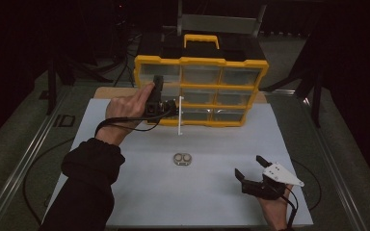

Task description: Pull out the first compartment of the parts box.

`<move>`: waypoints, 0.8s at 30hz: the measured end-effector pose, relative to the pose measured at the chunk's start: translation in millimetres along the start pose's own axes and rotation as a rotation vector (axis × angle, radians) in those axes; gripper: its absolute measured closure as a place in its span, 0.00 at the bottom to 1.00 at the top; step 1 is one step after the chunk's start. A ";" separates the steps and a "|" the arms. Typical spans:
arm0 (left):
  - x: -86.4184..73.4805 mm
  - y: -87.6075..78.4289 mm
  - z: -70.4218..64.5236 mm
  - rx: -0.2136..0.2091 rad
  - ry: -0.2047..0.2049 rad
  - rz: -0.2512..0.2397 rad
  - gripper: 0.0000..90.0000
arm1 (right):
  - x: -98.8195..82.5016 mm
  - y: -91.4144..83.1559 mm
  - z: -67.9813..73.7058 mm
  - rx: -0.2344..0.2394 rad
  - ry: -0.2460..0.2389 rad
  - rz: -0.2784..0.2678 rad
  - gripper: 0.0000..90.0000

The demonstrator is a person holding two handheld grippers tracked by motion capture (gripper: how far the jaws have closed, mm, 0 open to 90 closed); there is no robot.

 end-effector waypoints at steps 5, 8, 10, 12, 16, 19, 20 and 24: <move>-0.3 -4.1 -0.1 0.001 0.000 -0.001 0.89 | 0.0 -0.1 0.0 0.000 0.001 0.000 0.10; -1.4 -8.1 1.3 0.001 0.000 0.001 0.89 | 0.3 -0.1 0.0 0.000 0.000 -0.003 0.10; -2.4 -9.6 1.9 0.000 -0.001 0.002 0.89 | 0.1 -0.1 0.0 0.000 0.001 -0.001 0.10; -2.4 -9.6 1.9 0.000 -0.001 0.002 0.89 | 0.1 -0.1 0.0 0.000 0.002 -0.001 0.10; -1.7 -11.7 0.4 0.004 0.000 0.000 0.89 | 0.5 -0.2 0.2 -0.001 -0.003 -0.004 0.10; -2.4 -14.2 -0.9 0.005 0.003 -0.002 0.89 | 0.3 -0.4 0.0 0.000 0.000 -0.003 0.10; -2.6 -15.1 -1.0 0.007 0.009 -0.001 0.89 | 0.4 -0.3 -0.1 0.000 -0.001 -0.004 0.10; -2.4 -18.0 -2.1 0.010 0.007 -0.001 0.89 | 0.6 -0.1 0.2 -0.001 -0.006 -0.004 0.10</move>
Point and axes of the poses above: each handheld gripper's, and its own axes: y roughly forward along the jaws, x roughly out of its top, z roughly to its left, the point moved 5 cm from there along y, roughly forward along the jaws, and after that the axes turned 6 degrees about -y, right-handed, at the moved point
